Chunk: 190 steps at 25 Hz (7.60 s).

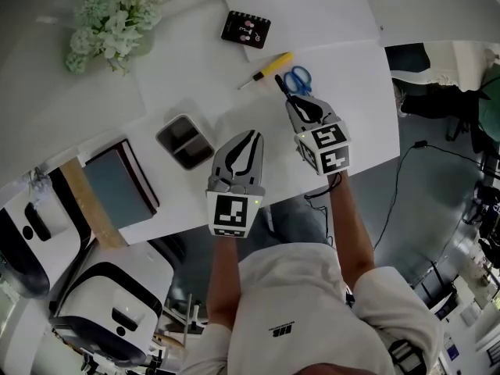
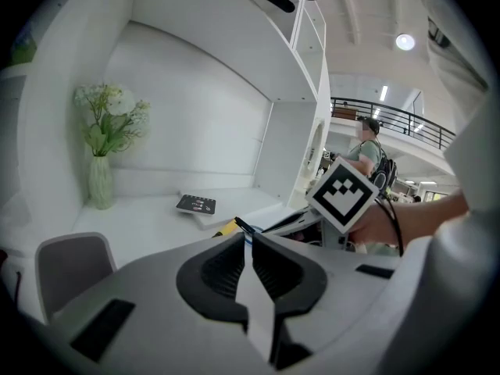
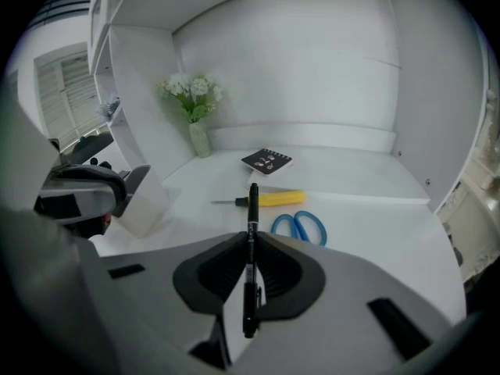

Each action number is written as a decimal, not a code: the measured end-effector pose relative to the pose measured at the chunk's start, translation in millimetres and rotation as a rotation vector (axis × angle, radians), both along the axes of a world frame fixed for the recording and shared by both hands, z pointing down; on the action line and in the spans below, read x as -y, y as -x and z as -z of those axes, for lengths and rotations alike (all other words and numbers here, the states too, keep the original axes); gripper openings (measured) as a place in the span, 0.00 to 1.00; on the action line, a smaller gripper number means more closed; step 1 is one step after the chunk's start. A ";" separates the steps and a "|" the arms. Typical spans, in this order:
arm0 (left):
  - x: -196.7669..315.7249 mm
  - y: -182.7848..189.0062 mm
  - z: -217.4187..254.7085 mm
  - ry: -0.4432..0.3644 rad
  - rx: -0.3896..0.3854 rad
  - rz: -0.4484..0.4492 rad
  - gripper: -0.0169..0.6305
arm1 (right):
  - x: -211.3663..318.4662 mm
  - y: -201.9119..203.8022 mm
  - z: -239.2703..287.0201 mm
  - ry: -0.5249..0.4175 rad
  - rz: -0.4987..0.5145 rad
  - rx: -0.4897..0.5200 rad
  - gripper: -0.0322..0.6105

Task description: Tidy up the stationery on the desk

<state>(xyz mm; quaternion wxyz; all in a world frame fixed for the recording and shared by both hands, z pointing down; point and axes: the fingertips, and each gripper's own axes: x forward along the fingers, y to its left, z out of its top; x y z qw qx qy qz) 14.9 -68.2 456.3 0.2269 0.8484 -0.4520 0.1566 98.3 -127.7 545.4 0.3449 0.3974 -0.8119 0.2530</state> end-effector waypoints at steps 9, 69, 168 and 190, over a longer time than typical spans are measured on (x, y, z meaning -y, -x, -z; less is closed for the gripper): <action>-12.2 36.7 16.8 -0.022 0.004 0.080 0.03 | -12.5 50.6 49.7 -0.068 0.073 0.086 0.10; -76.4 221.9 -1.5 -0.005 -0.003 0.531 0.03 | -37.2 304.4 99.2 -0.252 0.316 0.542 0.10; 10.7 -18.3 -24.7 0.019 -0.025 0.026 0.03 | 49.1 -13.2 -37.8 -0.121 0.166 -0.213 0.15; -21.0 31.0 9.5 -0.033 -0.037 0.110 0.03 | -5.7 61.5 89.1 -0.353 0.181 0.016 0.14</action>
